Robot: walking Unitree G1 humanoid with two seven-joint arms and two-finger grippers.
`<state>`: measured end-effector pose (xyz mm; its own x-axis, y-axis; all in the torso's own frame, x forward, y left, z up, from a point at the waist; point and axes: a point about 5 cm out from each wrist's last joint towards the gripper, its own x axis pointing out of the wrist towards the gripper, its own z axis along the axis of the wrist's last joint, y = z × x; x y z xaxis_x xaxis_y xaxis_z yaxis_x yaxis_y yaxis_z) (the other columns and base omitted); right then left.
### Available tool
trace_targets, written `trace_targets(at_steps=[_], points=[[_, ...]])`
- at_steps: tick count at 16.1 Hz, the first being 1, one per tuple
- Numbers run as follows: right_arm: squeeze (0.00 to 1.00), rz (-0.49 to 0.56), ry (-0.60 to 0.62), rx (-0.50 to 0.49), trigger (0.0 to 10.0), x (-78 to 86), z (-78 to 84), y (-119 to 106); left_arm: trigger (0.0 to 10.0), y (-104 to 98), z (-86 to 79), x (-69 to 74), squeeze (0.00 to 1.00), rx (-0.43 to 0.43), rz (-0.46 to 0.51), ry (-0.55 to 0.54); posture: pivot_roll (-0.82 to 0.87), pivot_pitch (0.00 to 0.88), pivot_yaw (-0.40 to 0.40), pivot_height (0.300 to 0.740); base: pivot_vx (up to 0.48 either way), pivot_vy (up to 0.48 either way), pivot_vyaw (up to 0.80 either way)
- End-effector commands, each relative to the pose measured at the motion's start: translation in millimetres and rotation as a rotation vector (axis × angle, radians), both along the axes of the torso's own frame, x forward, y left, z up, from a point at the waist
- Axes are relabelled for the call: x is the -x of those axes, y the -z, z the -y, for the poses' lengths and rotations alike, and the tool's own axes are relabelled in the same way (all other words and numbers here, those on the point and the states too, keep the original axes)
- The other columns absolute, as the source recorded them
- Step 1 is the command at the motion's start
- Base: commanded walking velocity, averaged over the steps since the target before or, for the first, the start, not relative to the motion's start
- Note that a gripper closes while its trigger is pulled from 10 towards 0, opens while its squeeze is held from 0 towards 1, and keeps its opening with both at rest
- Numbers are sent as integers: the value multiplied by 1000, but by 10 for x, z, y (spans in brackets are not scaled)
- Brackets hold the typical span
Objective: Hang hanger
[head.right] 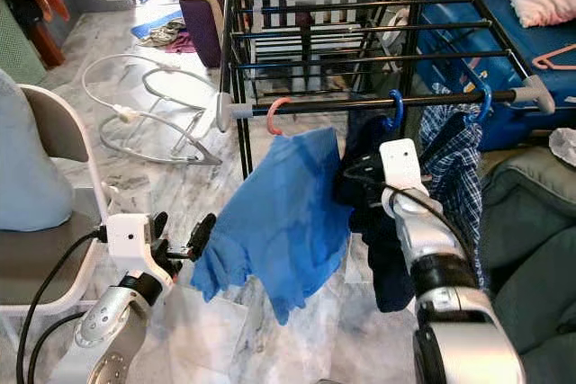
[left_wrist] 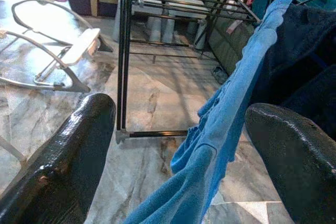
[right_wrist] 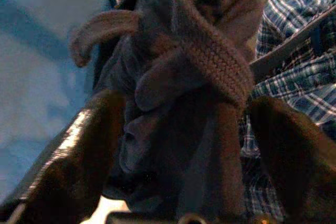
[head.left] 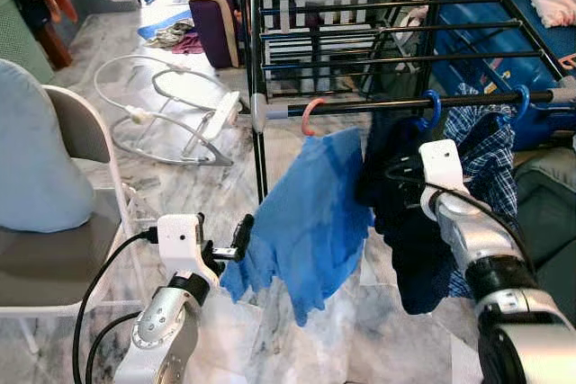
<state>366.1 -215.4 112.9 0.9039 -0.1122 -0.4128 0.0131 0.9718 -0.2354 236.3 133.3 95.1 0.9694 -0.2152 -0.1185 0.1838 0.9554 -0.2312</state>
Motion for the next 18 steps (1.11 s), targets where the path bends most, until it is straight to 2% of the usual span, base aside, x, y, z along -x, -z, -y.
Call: trace_targets(at_steps=[1,9,18], points=[[0,2,7,-12,0,-21,3,-17,10000,16,-2,5,0,-3,-17,1,-102,101,32,740,0,0,0],[0,20,37,-47,0,-43,161,-49,10000,32,6,-6,0,-13,-39,17,-104,101,38,740,0,0,0],[0,41,51,-51,0,-31,230,-32,10000,63,-9,0,0,-30,-67,13,-103,100,38,740,0,0,0]])
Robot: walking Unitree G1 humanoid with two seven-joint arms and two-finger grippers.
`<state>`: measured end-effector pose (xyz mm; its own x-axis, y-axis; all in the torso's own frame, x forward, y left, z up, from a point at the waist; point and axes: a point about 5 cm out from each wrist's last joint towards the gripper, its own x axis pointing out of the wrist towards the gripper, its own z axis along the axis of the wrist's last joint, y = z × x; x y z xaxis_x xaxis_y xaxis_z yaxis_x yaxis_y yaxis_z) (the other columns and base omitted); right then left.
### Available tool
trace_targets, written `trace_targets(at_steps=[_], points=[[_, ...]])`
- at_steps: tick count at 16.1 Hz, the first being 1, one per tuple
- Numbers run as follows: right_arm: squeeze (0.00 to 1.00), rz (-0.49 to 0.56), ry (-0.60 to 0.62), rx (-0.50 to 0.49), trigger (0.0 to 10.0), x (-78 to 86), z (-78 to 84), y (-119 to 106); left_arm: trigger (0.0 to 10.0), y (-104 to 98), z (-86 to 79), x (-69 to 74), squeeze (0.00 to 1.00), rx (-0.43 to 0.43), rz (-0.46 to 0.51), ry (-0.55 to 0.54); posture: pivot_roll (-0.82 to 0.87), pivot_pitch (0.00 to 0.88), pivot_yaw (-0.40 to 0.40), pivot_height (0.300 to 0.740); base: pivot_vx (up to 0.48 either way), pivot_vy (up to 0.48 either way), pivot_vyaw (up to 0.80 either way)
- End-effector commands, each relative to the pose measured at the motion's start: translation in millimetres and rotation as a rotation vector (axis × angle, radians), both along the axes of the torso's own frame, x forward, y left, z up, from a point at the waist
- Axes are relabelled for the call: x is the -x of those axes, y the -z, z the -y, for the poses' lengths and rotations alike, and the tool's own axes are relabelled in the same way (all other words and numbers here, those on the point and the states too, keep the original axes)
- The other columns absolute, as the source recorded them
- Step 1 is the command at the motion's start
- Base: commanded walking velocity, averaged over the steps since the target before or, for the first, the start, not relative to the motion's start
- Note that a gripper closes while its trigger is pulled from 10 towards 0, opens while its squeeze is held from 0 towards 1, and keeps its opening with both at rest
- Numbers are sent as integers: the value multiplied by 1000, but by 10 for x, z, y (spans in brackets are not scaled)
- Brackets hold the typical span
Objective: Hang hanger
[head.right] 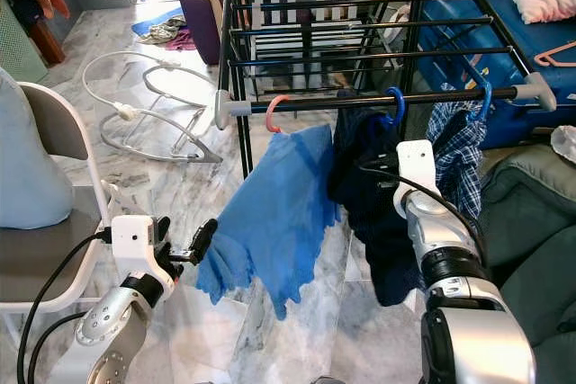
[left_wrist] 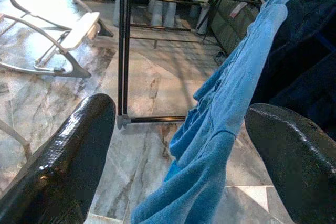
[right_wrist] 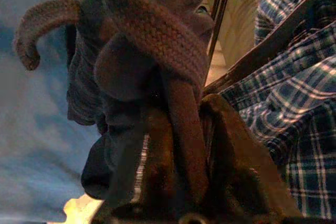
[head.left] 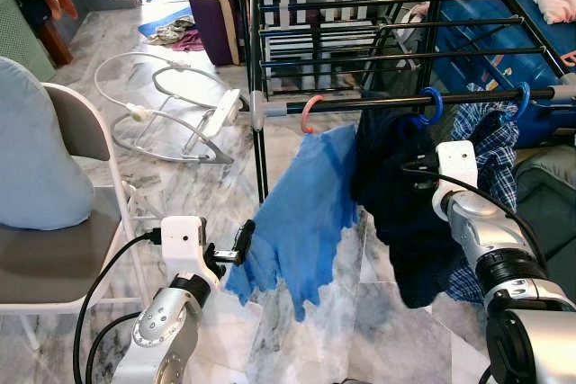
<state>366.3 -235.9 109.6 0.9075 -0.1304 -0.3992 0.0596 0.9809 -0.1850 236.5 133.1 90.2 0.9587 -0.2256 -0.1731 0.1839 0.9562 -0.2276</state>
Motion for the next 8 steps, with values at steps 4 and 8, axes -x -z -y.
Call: trace_targets(at_steps=[4,8], points=[[0,46,20,-8,0,-12,47,-55,10000,-5,14,10,0,-37,5,12,-106,100,40,740,0,0,0],[0,118,23,0,0,-16,64,-143,10000,-18,-2,-4,0,-54,11,-9,-109,97,49,740,0,0,0]])
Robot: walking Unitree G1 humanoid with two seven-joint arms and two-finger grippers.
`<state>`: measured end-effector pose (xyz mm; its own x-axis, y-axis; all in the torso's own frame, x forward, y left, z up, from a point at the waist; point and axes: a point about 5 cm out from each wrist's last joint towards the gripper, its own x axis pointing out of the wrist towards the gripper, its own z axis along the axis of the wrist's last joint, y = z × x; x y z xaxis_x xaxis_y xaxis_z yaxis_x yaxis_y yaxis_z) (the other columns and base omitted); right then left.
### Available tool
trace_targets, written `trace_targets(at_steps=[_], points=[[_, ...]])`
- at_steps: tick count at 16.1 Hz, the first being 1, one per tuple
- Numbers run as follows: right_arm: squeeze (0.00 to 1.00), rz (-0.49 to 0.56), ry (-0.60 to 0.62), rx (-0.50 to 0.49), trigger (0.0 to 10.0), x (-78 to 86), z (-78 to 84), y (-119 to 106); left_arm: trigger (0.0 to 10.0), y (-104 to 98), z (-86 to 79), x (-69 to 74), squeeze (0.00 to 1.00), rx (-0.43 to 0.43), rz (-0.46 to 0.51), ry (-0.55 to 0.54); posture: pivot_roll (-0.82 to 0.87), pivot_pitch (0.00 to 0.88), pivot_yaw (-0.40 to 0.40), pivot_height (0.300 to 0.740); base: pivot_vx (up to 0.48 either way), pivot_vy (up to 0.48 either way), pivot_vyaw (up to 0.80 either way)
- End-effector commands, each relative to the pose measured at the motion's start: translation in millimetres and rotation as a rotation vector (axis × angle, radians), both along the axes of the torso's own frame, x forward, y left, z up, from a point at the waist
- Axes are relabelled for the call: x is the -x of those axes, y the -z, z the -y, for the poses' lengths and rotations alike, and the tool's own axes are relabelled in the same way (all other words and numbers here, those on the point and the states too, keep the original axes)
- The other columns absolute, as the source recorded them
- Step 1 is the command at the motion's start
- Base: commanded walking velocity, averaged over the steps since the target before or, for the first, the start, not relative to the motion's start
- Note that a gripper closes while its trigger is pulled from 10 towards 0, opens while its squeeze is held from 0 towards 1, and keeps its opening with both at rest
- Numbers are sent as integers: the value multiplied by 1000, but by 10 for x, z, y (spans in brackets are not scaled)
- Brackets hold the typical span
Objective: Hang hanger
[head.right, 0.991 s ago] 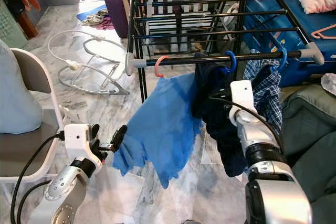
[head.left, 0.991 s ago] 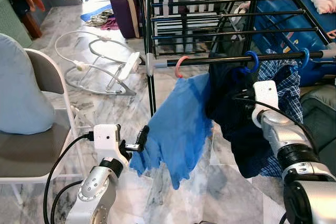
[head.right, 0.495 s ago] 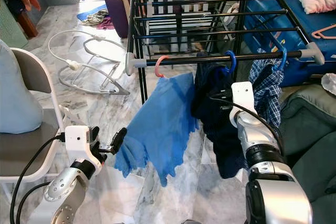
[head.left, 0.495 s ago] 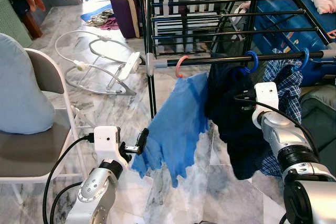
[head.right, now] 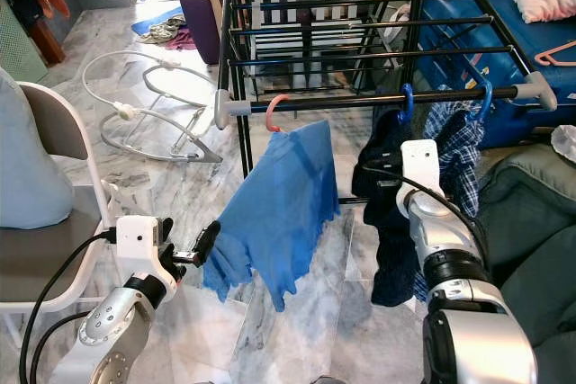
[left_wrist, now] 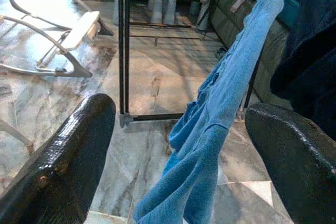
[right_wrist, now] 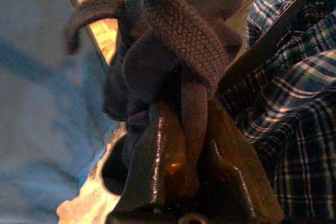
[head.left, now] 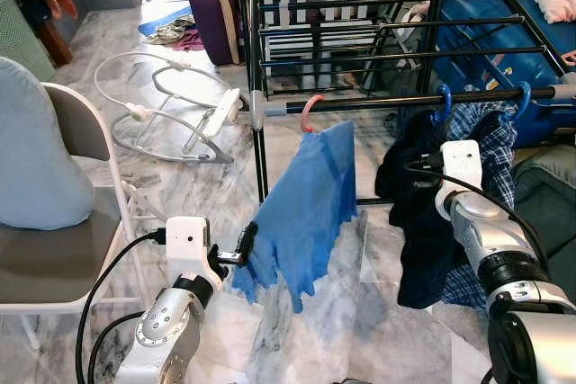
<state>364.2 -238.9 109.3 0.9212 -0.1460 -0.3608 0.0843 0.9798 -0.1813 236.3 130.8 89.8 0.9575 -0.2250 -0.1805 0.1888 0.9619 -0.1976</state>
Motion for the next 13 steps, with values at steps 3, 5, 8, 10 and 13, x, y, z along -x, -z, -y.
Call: trace_targets(at_steps=[3,5,8,10,13], points=[[0,248,-21,28,0,-13,-1,-391,10000,-80,-66,-41,0,-42,48,-51,-108,94,49,740,0,0,0],[0,280,-22,22,471,102,-6,-392,10000,-79,-65,-30,0,-46,46,-54,-108,93,49,740,0,0,0],[0,264,-51,1,10000,407,-67,-206,10000,-64,-46,-35,0,-76,38,-70,-111,97,54,740,0,0,0],[0,234,-59,-15,10000,675,-148,-65,10000,-73,-27,-67,0,-98,48,-77,-122,92,62,740,0,0,0],[0,212,-93,-54,10000,865,-275,-5,10000,-82,-25,-85,0,-101,52,-78,-121,88,60,740,0,0,0]])
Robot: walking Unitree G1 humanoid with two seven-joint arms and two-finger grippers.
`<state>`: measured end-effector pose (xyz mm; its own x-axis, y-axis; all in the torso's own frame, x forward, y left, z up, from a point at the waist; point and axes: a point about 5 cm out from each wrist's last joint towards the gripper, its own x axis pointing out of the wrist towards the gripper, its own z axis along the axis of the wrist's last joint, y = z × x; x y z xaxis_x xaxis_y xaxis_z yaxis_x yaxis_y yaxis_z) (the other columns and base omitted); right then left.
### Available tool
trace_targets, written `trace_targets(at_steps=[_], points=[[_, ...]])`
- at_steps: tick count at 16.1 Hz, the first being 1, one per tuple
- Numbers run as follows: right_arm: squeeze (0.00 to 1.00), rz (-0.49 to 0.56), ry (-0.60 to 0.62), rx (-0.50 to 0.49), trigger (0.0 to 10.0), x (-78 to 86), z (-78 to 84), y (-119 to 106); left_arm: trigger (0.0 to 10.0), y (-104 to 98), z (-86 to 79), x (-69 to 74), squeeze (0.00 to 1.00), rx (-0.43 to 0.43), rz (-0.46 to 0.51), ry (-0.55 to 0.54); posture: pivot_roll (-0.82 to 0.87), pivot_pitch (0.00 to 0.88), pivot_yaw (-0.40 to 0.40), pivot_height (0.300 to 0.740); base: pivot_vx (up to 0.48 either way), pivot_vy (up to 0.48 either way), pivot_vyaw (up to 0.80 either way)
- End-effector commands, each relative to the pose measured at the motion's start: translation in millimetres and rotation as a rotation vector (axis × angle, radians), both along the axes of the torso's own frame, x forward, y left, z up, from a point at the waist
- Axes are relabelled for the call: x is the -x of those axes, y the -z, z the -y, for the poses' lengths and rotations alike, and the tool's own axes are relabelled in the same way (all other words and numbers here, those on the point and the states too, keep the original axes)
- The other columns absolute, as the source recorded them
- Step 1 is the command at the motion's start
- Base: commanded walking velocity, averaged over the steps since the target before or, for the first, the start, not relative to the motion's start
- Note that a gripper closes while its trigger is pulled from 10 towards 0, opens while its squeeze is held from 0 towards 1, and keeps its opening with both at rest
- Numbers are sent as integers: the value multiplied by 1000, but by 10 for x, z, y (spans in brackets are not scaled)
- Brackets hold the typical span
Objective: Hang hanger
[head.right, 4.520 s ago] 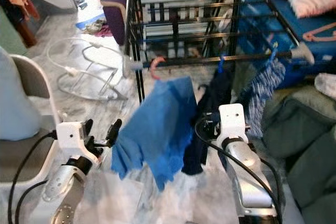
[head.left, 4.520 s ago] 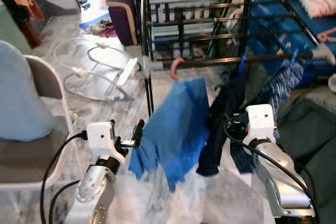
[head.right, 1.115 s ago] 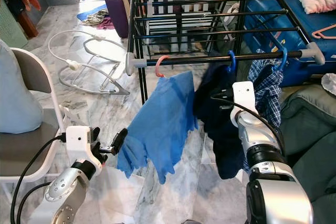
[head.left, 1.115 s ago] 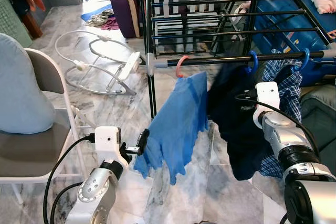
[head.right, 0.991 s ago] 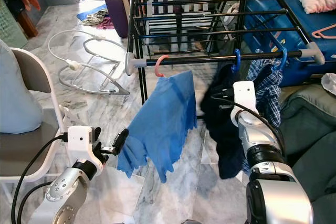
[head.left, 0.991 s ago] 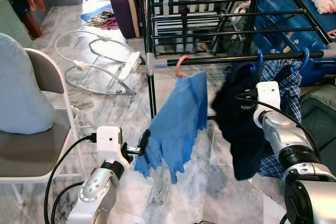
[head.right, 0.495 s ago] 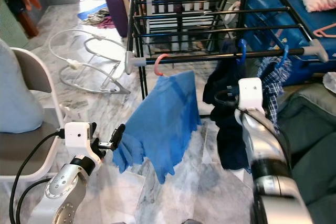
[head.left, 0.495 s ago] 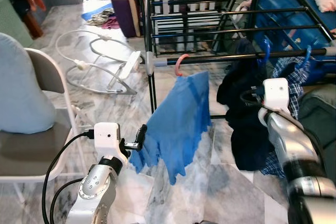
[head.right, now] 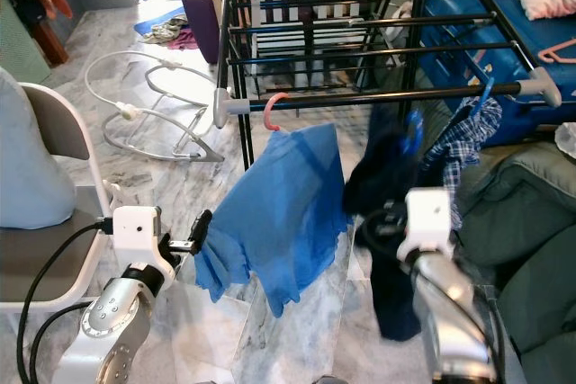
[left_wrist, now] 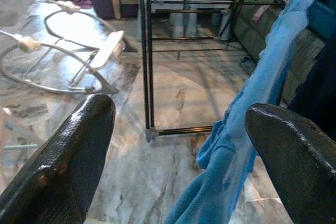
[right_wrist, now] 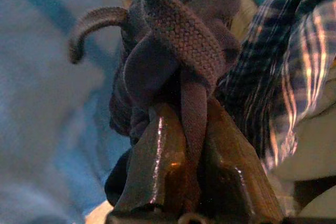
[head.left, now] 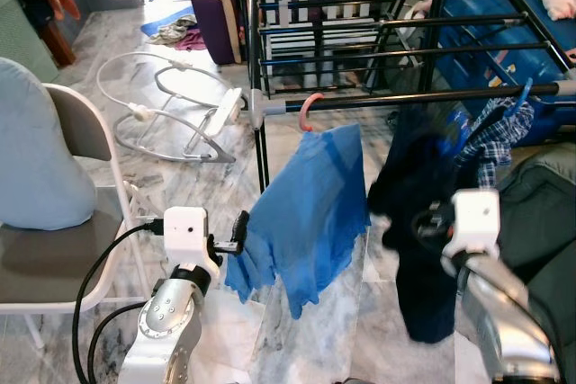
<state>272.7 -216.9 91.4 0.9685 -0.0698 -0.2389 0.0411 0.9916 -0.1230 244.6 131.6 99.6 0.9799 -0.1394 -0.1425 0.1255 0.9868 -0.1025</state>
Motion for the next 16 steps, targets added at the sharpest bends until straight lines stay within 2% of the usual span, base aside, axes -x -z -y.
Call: trace_targets(at_steps=[1,3,8,10,16], points=[[0,75,-33,-7,10000,-25,-71,-174,10000,17,-19,-3,0,-15,-5,-5,-120,89,59,740,0,0,0],[0,62,-51,-28,10000,42,-135,-152,10000,25,-20,6,0,-16,-11,-5,-116,87,57,740,0,0,0],[0,63,-50,-44,10000,19,-194,-206,10000,29,-5,0,0,-11,-20,-1,-112,81,60,740,-110,0,0],[0,56,-53,-46,10000,45,-211,-196,10000,35,-8,3,0,-14,-27,-4,-112,81,60,740,129,0,0],[0,45,-55,-51,10000,42,-225,-197,10000,52,3,15,0,-15,-35,1,-112,84,56,740,-404,0,0]])
